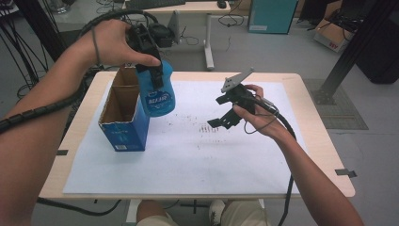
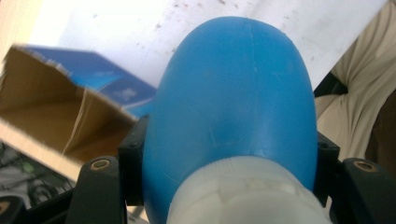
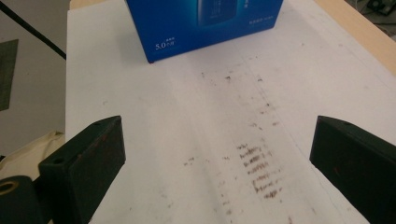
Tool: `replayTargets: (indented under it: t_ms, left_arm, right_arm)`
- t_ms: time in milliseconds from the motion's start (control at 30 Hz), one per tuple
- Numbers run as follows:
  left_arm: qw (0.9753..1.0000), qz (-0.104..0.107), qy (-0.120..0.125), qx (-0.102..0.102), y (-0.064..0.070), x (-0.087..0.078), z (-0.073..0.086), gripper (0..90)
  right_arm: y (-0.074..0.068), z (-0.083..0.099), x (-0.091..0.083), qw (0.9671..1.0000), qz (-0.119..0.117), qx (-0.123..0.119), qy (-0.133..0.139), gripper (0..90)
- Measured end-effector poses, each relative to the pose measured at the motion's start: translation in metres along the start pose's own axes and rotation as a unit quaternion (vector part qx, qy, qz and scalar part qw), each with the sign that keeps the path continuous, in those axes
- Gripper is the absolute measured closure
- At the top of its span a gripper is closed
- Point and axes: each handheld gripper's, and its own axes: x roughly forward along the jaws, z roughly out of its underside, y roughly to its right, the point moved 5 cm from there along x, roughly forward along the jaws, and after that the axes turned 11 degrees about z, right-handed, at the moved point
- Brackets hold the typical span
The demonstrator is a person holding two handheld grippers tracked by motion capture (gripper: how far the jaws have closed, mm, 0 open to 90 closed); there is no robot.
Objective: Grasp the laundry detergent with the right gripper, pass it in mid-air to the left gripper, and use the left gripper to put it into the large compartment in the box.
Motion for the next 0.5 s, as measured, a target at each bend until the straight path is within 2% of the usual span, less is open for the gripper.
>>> replayTargets:
  t_ms: [67,167,233,267,333,433,500]
  left_arm:
    - [0.9997,-0.003,0.005,-0.022,-0.002,-0.007,0.003,37.1]
    - [0.9982,-0.006,0.015,-0.058,-0.005,-0.02,0.007,37.1]
    - [0.9967,-0.007,0.021,-0.078,-0.007,-0.027,0.01,37.1]
    - [0.9958,-0.006,0.024,-0.088,-0.009,-0.031,0.012,37.1]
    - [0.9937,-0.006,0.029,-0.108,-0.012,-0.038,0.015,37.1]
    - [0.989,-0.011,0.042,-0.141,-0.017,-0.049,0.021,37.1]
    - [0.9851,-0.015,0.049,-0.164,-0.022,-0.056,0.025,37.1]
  right_arm:
    - [0.004,0.004,-0.007,0.9999,0.006,0.008,-0.008,3.5]
    - [0.006,0.009,-0.014,0.9996,-0.006,0.018,-0.019,3.8]
    - [0.009,0.01,-0.019,0.9997,0.01,0.015,-0.018,3.7]
    - [0.009,0.011,-0.022,0.9996,0.009,0.019,-0.02,3.7]
    - [0.011,0.013,-0.025,0.9995,0.012,0.02,-0.023,3.7]
    - [0.013,0.013,-0.029,0.9992,0.019,0.018,-0.028,3.8]
    - [0.015,0.013,-0.032,0.9991,0.025,0.012,-0.033,3.8]
